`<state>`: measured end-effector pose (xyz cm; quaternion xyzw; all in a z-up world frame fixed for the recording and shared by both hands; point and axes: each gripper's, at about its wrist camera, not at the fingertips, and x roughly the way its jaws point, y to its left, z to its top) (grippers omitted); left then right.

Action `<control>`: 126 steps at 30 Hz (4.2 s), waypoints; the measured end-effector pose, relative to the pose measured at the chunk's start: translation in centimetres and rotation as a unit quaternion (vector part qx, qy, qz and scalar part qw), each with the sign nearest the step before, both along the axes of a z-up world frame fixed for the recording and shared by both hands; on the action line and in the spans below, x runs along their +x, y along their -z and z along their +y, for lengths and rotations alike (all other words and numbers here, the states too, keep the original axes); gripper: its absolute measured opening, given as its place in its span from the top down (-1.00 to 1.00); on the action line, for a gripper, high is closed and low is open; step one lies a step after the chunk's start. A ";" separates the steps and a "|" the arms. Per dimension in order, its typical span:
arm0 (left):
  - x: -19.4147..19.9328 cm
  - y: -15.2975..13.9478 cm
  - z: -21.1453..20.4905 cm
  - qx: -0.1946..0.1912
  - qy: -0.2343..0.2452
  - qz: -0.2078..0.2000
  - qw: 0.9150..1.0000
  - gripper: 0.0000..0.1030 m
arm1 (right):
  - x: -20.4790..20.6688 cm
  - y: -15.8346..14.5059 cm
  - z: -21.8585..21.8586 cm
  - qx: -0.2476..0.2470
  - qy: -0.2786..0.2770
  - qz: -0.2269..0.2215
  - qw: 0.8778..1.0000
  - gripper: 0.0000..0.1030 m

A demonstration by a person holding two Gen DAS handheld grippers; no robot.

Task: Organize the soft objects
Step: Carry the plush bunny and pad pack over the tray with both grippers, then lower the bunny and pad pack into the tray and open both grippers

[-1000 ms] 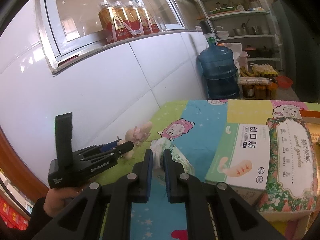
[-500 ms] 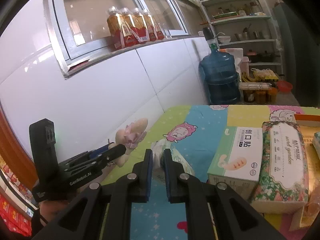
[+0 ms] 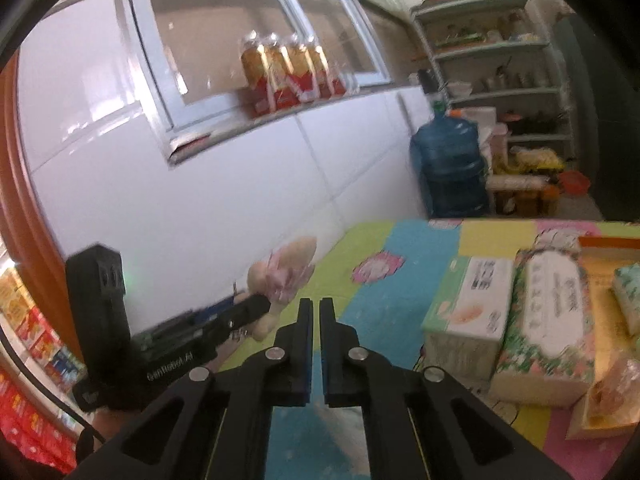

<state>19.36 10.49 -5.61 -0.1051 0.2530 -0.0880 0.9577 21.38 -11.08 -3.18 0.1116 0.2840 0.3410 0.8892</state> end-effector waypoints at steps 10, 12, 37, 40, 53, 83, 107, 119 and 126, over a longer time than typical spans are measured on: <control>-0.6 -0.1 0.9 -0.007 -0.005 0.002 1.000 0.36 | -0.7 3.6 -0.2 -0.076 -0.074 0.053 0.993 -0.57; -0.6 0.0 1.0 -0.008 -0.007 0.003 1.000 0.36 | -0.6 4.8 0.2 -0.106 -0.092 0.067 0.988 -0.57; -0.7 1.4 1.0 -0.006 -0.004 0.027 1.000 0.35 | -3.0 9.4 4.7 -0.265 -0.141 0.027 0.954 -0.04; -0.9 1.4 0.7 -0.006 -0.001 0.026 1.000 0.35 | -3.2 9.0 4.0 -0.253 -0.131 0.027 0.958 -0.03; -1.4 0.4 -2.8 -0.002 0.044 0.014 0.999 0.35 | -6.0 5.0 -1.4 -0.226 -0.064 -0.002 0.972 -0.03; -1.5 -1.0 -19.7 0.006 0.200 0.008 0.980 0.35 | -10.7 1.5 -22.0 -0.192 0.170 -0.005 0.966 -0.03; 3.9 -2.0 -32.0 0.038 0.234 -0.004 0.972 0.34 | -7.9 0.3 -31.6 -0.184 0.231 -0.030 0.955 -0.03; 7.6 -3.1 -36.2 0.066 0.228 -0.015 0.971 0.34 | -3.1 0.5 -34.2 -0.158 0.242 -0.026 0.957 -0.03; 10.1 -2.4 -37.9 0.080 0.210 0.004 0.974 0.34 | -0.2 1.0 -35.2 -0.149 0.264 -0.008 0.953 -0.03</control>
